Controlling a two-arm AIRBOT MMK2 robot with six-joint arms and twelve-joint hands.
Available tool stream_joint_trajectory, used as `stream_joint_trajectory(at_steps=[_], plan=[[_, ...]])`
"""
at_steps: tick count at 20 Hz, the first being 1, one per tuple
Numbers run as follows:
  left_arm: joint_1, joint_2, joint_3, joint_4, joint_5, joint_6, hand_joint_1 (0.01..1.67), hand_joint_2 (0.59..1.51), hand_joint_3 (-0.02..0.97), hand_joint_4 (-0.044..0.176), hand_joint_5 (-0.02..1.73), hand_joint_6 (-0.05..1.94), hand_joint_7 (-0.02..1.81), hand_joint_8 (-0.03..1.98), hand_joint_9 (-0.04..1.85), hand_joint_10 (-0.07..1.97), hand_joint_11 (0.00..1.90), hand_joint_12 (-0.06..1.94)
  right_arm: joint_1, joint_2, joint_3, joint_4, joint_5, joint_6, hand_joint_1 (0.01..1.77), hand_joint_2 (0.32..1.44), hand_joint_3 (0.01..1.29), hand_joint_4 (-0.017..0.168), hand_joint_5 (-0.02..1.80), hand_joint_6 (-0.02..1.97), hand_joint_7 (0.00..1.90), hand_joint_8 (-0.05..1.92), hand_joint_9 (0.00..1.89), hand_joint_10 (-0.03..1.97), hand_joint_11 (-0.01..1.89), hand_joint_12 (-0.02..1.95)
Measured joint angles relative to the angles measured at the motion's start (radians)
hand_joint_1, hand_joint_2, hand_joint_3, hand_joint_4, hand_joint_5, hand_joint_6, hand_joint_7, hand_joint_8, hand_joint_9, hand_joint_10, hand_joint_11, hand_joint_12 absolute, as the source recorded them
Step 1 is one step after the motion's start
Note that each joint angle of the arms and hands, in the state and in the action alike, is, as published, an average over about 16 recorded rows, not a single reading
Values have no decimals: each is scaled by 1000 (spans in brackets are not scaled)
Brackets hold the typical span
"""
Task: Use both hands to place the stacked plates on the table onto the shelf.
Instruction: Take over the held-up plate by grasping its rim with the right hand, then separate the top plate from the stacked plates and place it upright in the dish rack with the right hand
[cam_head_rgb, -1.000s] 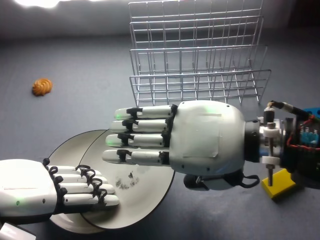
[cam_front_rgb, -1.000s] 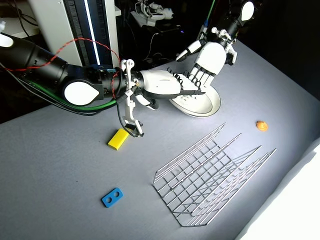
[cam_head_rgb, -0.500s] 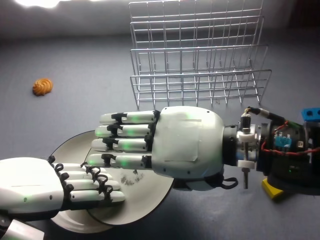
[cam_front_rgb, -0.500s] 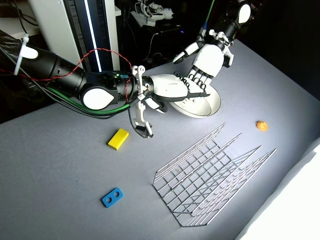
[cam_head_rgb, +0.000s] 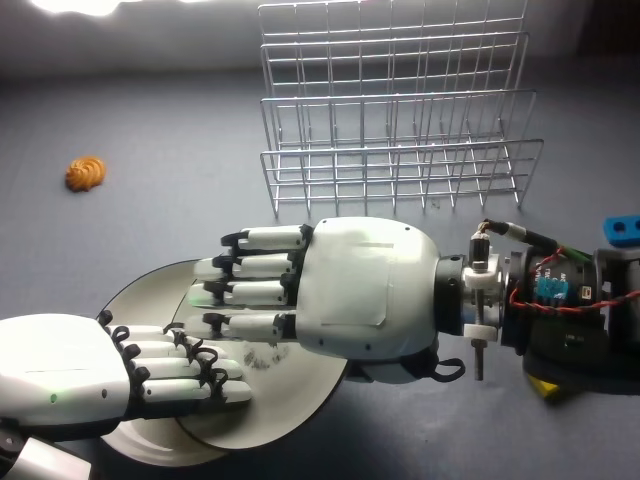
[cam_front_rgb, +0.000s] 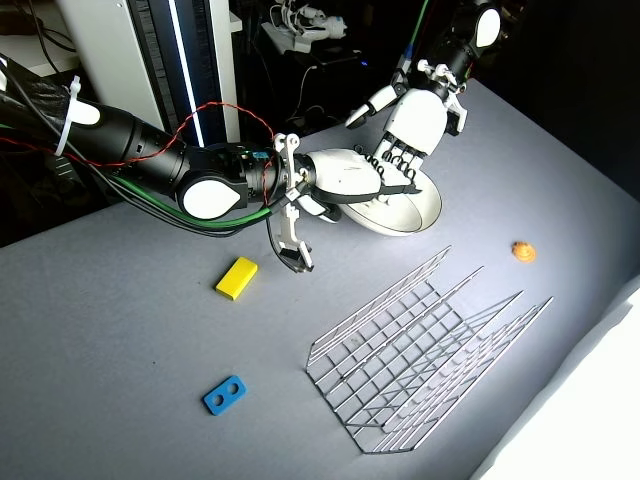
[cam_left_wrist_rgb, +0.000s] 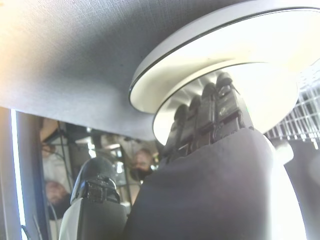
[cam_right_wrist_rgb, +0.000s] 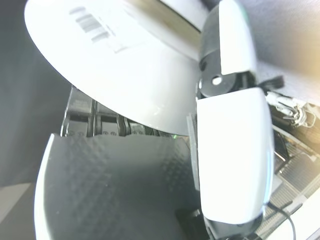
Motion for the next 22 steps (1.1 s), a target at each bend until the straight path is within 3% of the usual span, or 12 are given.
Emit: stream_joint_trajectory(at_steps=[9,17,22], plan=[[0,0,0,-2,0,0,22,1186,10,0,11,-10,-12,-23,9,-6,15,17,0,-1,5,-8,23,-12,1150,991,13,0,575,396,647,241,732,53,472,1055],[0,0,7,-17,-5,0,22,1193,10,2,2,-11,-13,-23,17,6,15,17,3,0,5,-17,46,-18,1146,952,10,-2,815,796,968,491,1166,28,917,1047],[-2,0,29,-43,-15,0,22,1191,9,3,12,-4,-1,-13,19,6,15,7,3,-2,5,-17,51,-17,1146,945,9,-3,828,836,981,557,1206,9,943,1043]])
